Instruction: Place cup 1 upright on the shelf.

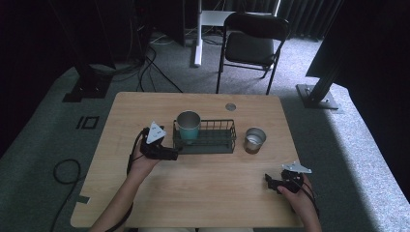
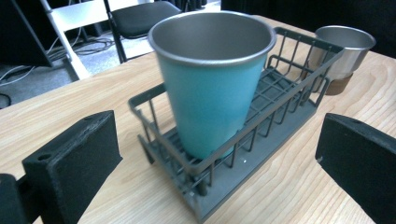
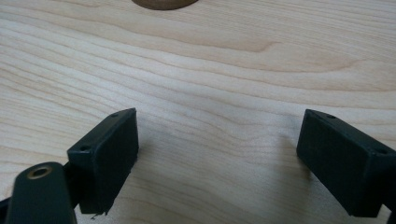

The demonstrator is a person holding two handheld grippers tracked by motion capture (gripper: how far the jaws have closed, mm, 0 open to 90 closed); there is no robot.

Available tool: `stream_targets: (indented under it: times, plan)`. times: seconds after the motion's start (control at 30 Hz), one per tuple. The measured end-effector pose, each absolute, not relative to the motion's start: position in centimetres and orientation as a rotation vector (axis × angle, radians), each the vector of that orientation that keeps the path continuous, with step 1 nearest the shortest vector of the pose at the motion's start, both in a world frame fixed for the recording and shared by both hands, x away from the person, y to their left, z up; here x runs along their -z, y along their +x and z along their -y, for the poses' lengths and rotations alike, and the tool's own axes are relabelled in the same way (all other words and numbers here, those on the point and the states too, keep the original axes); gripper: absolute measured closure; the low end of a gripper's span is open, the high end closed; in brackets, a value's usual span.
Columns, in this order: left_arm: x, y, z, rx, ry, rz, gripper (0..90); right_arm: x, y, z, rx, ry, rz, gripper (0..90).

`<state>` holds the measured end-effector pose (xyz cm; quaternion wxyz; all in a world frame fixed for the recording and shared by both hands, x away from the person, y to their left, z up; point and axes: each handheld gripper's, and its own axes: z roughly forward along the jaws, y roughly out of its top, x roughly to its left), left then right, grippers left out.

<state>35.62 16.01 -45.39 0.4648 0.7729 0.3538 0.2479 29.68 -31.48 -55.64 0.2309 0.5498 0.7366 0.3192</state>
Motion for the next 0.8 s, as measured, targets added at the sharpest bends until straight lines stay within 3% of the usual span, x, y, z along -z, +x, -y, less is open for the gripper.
stream_targets:
  times: [0.8]
  plan:
    - [47.1, 33.7, -21.9, -0.604, 1.931, -0.93, 0.3, 55.6, 29.7, 31.5, -0.878, 1.512, -2.025, 12.5]
